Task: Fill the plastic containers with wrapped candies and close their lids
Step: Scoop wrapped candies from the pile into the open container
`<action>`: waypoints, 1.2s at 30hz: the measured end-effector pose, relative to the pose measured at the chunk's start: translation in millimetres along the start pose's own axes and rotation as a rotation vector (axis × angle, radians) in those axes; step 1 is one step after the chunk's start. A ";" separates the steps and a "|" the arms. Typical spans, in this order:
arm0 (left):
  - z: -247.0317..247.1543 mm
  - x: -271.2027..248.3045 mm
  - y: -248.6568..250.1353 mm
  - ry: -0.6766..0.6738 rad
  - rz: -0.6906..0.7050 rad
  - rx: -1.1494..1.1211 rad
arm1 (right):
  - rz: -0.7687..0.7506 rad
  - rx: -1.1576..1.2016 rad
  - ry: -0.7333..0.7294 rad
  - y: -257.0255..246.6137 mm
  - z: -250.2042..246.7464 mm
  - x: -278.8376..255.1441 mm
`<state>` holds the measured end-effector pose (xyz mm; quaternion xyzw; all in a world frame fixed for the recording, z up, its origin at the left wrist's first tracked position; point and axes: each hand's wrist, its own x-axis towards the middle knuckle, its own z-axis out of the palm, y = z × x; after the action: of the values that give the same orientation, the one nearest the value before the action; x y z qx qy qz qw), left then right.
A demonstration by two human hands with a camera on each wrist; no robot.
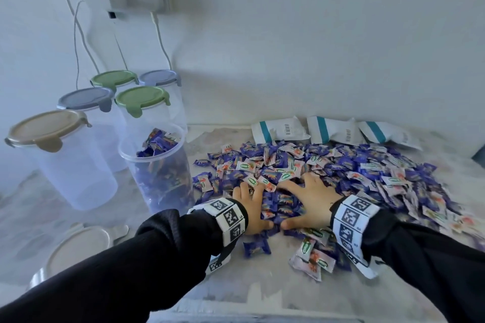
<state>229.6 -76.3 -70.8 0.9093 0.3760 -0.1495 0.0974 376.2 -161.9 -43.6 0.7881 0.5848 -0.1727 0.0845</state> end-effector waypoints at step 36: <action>-118.4 -78.3 -137.5 0.862 0.127 -0.567 | -0.476 0.450 0.547 -67.6 -105.4 24.5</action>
<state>102.5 2.7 58.2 0.8472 0.3517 0.3523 0.1853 336.4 -84.3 49.6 0.6467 0.6990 -0.0952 -0.2899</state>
